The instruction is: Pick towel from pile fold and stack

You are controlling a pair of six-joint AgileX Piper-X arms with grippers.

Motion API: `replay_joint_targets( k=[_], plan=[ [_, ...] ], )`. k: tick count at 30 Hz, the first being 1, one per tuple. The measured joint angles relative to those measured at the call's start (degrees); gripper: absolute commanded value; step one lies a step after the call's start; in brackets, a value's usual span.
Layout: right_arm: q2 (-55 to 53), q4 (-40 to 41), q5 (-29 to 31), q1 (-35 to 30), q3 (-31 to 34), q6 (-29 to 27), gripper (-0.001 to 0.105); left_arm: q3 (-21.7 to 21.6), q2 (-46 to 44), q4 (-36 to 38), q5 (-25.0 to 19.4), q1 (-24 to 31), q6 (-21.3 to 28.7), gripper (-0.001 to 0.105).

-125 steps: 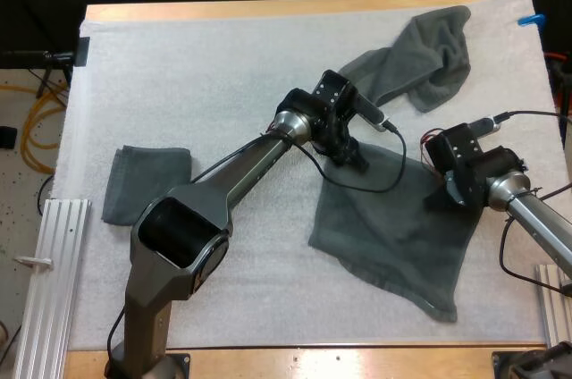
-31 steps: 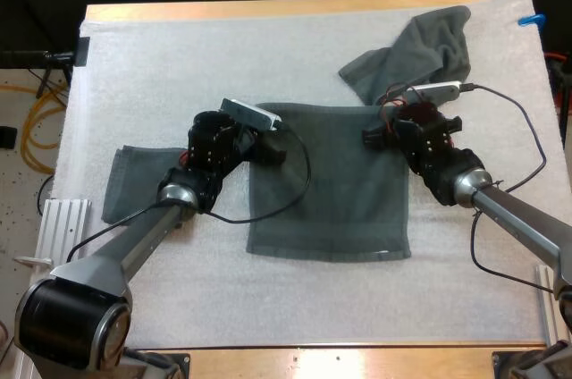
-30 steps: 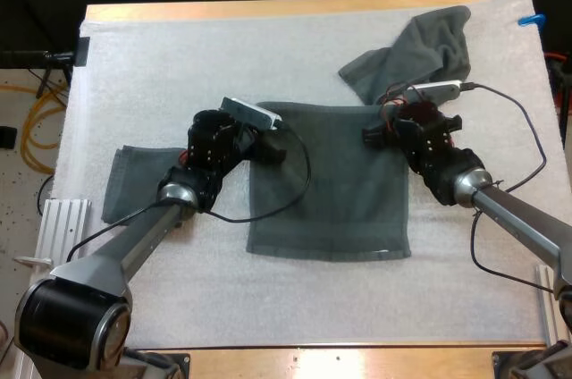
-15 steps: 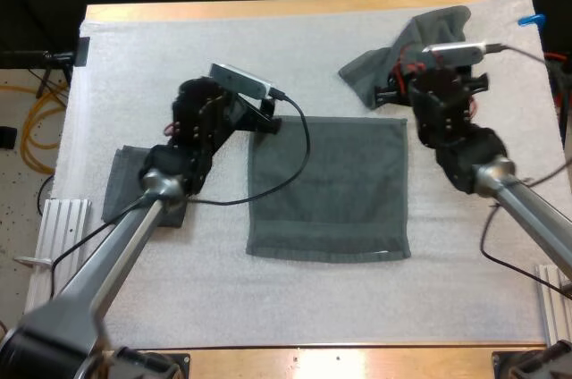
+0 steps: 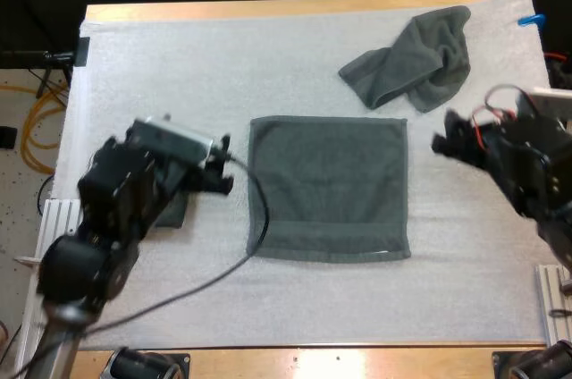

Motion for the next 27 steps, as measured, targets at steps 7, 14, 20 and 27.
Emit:
replay_joint_targets(
  k=[7,14,20,27],
  plan=[
    [-7.7,15.3,-7.2,0.0,4.8,3.9,0.071,1.8,-8.2,14.3,0.2,0.0,-5.2,0.078],
    [-10.5,15.7,-16.3,0.0,16.5,8.0,0.071,8.6,-12.7,16.7,3.1,0.0,-8.8,0.078],
    [-9.0,4.3,-25.3,-0.1,28.4,14.3,0.071,10.2,-12.6,16.8,4.4,0.0,-9.0,0.078],
    [-0.5,-11.8,-31.8,-0.1,36.5,23.3,0.071,10.2,-12.6,16.8,5.6,0.0,-9.0,0.078]
  ],
)
